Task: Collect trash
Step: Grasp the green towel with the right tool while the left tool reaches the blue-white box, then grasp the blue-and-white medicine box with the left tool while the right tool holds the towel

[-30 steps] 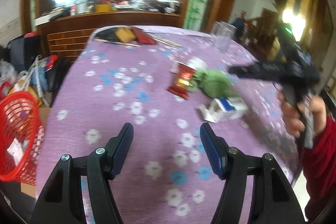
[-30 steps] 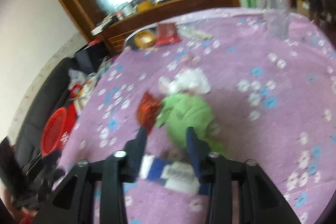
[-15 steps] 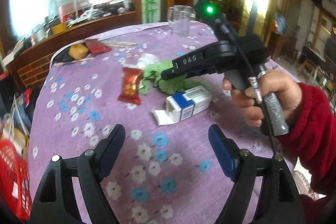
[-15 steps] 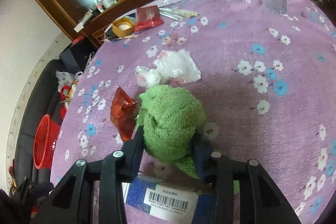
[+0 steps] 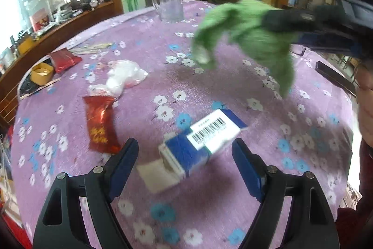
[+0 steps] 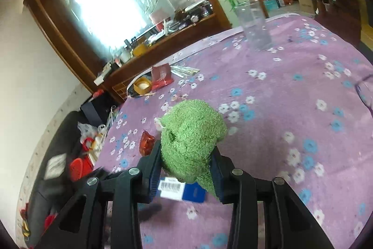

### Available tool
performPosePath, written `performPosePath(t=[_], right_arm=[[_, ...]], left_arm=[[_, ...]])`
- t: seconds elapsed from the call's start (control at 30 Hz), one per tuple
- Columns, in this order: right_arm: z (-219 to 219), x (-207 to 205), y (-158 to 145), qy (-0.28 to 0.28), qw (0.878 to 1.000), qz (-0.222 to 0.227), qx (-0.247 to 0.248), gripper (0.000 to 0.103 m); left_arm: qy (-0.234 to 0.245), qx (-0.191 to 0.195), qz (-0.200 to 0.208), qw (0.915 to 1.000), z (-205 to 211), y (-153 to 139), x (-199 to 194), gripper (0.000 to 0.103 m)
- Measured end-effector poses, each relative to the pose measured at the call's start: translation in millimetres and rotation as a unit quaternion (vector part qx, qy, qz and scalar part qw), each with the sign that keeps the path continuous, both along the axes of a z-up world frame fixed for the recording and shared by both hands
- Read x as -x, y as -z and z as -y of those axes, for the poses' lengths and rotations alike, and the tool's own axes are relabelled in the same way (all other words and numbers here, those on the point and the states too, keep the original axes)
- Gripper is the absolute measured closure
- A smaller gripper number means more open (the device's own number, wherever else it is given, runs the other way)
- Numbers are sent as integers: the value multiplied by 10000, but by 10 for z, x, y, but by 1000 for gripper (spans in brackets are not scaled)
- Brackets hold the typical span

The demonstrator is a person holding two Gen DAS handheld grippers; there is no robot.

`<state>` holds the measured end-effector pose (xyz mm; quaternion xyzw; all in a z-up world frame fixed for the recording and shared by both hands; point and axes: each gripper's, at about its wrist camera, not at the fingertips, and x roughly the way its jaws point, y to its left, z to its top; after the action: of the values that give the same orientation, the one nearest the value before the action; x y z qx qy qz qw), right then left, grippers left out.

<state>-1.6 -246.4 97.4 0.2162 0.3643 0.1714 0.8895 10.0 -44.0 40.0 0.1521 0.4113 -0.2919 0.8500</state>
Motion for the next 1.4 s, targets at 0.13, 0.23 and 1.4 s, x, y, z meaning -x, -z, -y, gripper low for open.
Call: performPosePath(t=[0.13,0.23,1.4], right_arm=[[163,146,36,55,9998,-6,-217,62],[218,203,62,55,9996,-11,-283,62],[-307,527,288,-124,9998,148,102,62]], left_arm=[[192,2,-301,9994,48,98,-83,22],[284,-63,-398,9988,89,140,-33,38],[-1935,941,482,9754,-660,-158,652,70]])
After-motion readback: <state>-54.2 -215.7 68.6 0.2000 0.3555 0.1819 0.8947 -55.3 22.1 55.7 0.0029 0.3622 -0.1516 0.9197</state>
